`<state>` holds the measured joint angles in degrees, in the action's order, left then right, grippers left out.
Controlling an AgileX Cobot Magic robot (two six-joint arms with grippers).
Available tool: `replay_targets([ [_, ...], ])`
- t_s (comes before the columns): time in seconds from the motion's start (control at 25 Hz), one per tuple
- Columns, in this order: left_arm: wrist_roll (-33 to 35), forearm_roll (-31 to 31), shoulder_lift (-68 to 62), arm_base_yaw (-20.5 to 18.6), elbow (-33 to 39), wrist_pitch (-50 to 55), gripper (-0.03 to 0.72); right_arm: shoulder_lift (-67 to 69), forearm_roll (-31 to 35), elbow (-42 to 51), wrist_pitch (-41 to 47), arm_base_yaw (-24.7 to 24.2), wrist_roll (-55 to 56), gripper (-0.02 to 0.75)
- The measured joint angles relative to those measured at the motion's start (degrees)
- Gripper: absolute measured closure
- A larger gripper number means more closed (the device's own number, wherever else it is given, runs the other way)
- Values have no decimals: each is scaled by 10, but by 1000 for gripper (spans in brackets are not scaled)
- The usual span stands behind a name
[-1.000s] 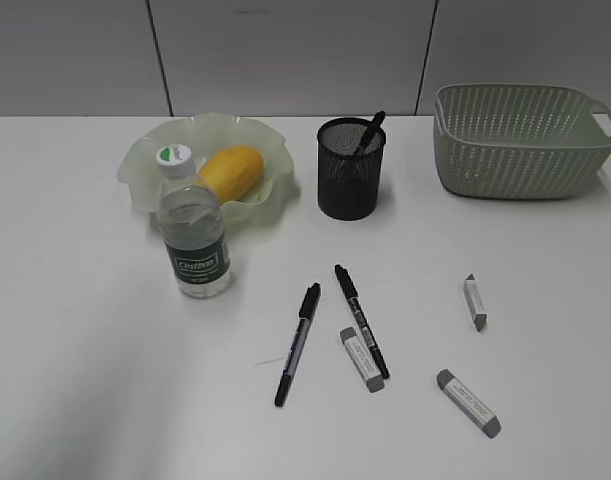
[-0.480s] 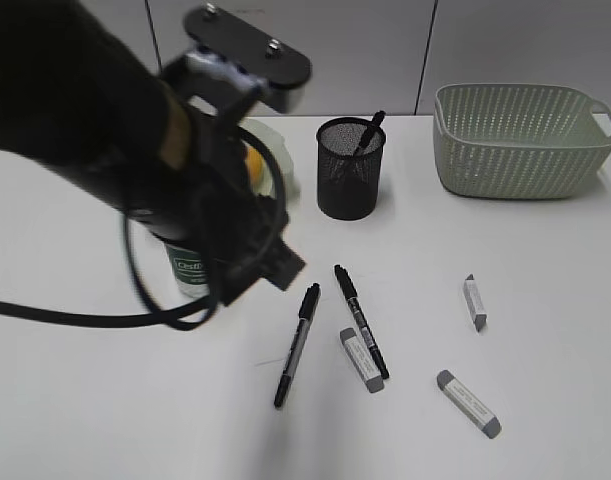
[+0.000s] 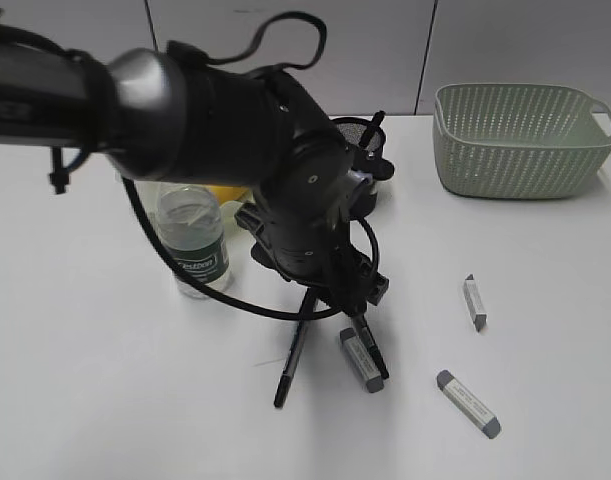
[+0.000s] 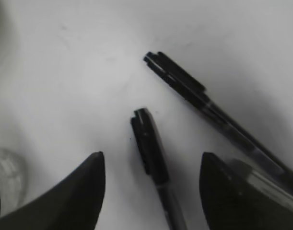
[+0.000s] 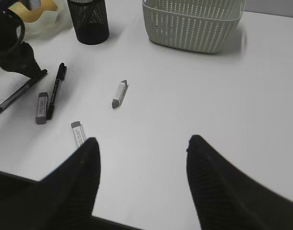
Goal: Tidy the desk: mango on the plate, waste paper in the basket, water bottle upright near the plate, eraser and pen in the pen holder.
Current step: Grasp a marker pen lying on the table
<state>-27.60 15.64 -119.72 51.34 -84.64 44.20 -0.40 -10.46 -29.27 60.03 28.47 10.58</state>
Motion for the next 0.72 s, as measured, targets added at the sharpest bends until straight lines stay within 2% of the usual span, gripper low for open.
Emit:
replay_targets([
  [0.24,-11,-37,-60,-46,-44,9,267,0,0,0,0,0,0,295],
  [0.56,-11,-50,-75,-52,-45,-9,342,0,0,0,0,0,1,318],
  [0.64,-11,-50,-75,-52,-45,-13,379,0,0,0,0,0,1,318],
  [0.72,-11,-51,-75,-52,-45,-14,454,0,0,0,0,0,1,318],
])
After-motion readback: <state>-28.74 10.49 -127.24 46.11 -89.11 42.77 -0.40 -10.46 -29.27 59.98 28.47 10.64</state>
